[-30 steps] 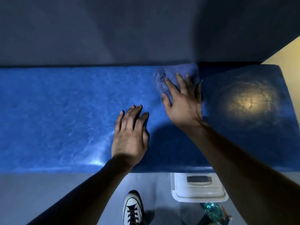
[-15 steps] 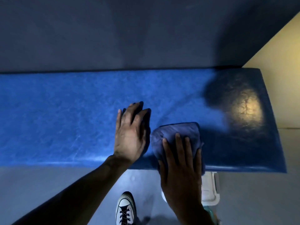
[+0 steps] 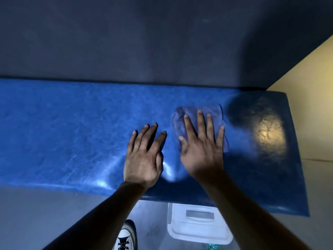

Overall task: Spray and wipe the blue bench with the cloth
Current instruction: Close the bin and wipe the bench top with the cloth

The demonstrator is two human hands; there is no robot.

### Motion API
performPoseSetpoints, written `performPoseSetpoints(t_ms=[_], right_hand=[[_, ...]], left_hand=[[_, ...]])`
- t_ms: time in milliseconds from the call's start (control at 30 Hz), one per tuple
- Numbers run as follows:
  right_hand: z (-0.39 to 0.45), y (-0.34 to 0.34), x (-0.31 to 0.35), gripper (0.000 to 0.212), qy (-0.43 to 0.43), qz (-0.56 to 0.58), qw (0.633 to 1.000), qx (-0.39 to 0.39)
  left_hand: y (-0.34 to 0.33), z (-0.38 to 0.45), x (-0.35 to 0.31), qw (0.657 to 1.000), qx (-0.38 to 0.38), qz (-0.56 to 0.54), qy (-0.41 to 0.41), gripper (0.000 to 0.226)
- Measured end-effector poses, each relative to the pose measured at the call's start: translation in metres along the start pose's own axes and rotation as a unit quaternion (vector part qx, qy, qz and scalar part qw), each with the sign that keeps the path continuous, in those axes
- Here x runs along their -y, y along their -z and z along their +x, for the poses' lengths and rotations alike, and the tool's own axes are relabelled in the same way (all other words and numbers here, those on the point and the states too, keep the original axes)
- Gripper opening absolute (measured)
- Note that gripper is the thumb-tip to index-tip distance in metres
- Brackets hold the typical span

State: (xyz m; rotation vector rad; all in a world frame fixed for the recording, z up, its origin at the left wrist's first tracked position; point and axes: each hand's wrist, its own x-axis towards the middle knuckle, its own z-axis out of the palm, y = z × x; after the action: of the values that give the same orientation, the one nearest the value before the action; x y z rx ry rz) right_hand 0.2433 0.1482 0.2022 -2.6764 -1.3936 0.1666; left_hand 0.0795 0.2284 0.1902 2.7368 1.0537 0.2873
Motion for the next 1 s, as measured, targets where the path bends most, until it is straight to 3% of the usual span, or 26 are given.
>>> performPoseSetpoints(t_ms=[267, 467, 767, 1000], right_hand=[[0.090, 0.024, -0.011, 0.063, 0.003, 0.014, 0.993, 0.120], [0.091, 0.021, -0.012, 0.062, 0.008, 0.020, 0.995, 0.100], [-0.019, 0.008, -0.013, 0.056, 0.006, 0.051, 0.998, -0.026], [-0.148, 0.010, -0.026, 0.060, 0.004, 0.021, 1.000, -0.019]], left_hand=[[-0.004, 0.000, -0.001, 1.000, -0.016, 0.014, 0.001, 0.058], [-0.005, -0.001, 0.000, 1.000, -0.016, 0.015, -0.001, 0.059], [-0.002, 0.000, -0.002, 1.000, 0.007, 0.022, 0.000, 0.060], [0.002, 0.000, -0.005, 0.999, 0.026, 0.023, 0.009, 0.060]])
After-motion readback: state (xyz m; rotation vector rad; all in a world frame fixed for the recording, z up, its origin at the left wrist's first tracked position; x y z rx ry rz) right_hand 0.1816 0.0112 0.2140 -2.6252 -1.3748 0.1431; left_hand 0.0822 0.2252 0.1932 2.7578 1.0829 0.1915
